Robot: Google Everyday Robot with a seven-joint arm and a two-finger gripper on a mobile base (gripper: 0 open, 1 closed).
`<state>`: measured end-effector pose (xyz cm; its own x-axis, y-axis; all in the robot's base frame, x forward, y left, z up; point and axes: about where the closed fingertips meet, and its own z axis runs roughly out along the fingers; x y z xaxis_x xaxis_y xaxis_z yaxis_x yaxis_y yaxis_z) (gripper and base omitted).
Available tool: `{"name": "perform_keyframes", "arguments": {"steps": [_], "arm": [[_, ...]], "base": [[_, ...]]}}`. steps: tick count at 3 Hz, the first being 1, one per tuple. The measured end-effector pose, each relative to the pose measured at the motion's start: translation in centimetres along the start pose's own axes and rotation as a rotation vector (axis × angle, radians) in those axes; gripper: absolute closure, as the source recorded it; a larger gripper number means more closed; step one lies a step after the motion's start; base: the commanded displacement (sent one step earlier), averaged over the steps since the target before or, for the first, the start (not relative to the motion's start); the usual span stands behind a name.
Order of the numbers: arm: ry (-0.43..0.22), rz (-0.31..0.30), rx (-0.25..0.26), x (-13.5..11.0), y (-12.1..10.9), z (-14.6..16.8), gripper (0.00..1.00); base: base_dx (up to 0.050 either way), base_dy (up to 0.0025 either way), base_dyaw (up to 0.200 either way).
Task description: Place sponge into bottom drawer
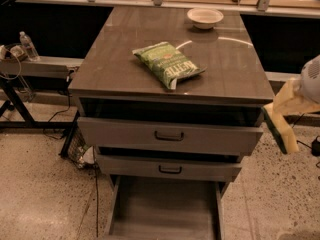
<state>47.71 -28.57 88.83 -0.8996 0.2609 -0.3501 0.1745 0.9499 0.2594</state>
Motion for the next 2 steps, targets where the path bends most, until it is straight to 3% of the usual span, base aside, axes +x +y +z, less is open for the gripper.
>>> {"name": "perform_keyframes", "arguments": {"steps": [2], "arm": [[0.159,-0.029,-0.071,9.0,-1.9,6.2,1.00]], "base": [[0.000,0.00000,0.000]]}}
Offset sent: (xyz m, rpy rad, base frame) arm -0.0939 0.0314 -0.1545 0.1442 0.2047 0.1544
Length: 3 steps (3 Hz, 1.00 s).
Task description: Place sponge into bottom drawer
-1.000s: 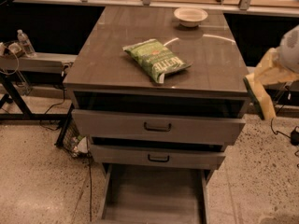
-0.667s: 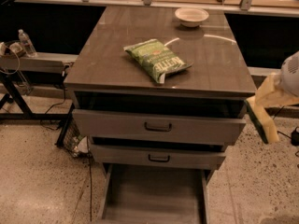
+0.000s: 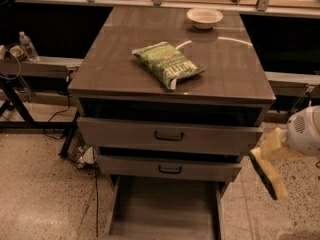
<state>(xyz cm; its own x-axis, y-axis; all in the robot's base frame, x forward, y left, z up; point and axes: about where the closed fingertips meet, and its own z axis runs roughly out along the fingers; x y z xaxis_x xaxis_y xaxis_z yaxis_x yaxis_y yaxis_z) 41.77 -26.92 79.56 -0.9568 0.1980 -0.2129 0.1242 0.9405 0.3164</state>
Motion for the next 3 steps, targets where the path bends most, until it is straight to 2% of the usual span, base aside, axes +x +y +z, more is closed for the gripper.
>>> {"name": "perform_keyframes", "arguments": {"steps": [1,2,3], "arm": [[0.076,0.006,-0.065,4.17,1.02,4.85,1.00],[0.069,0.004,-0.056,3.82,0.87,4.26,1.00],[0.068,0.002,-0.068,3.71,1.16,4.58,1.00]], "base": [[0.000,0.00000,0.000],[0.000,0.00000,0.000],[0.000,0.00000,0.000]]}}
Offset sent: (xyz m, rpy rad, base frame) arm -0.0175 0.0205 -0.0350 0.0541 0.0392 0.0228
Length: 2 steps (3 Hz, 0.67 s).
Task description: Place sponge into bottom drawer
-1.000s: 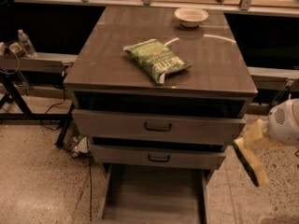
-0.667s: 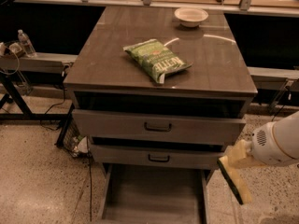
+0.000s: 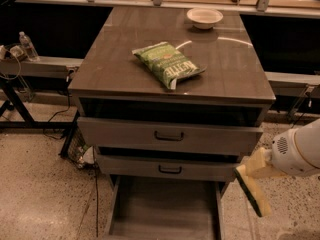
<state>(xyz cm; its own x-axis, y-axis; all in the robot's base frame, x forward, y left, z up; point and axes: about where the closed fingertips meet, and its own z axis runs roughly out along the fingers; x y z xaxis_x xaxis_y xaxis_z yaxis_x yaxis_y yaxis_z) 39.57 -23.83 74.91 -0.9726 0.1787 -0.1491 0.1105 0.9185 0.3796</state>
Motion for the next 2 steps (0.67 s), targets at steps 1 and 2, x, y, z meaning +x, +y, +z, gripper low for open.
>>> {"name": "perform_keyframes", "arguments": {"steps": [1,2], "arm": [[0.021,-0.009,-0.116,-0.1,2.2,4.0,1.00],[0.052,0.006,-0.238,-0.6,4.5,9.5,1.00]], "base": [[0.000,0.00000,0.000],[0.000,0.00000,0.000]]}}
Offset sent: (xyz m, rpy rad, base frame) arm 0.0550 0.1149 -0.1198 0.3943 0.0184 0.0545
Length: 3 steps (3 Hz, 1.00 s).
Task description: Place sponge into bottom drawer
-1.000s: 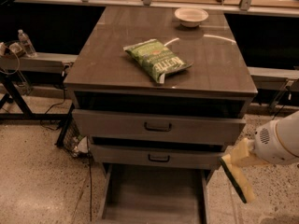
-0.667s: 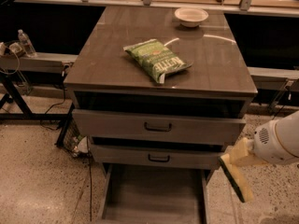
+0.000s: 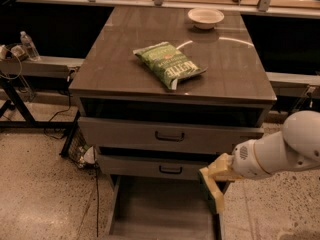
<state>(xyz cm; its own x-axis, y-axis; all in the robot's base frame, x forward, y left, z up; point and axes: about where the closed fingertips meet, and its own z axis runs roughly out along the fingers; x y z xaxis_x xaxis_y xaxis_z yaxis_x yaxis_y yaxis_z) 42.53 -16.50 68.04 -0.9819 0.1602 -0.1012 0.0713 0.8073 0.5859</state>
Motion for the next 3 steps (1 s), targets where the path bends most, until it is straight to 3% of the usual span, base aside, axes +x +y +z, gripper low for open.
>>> {"name": "perform_keyframes", "arguments": {"steps": [1,3], "arm": [[-0.012,0.022,-0.095,-0.7,0.0,4.9,1.00],[-0.150,0.108,-0.217,-3.6,-2.3,13.1,1.00]], "base": [[0.000,0.00000,0.000],[0.000,0.00000,0.000]]}}
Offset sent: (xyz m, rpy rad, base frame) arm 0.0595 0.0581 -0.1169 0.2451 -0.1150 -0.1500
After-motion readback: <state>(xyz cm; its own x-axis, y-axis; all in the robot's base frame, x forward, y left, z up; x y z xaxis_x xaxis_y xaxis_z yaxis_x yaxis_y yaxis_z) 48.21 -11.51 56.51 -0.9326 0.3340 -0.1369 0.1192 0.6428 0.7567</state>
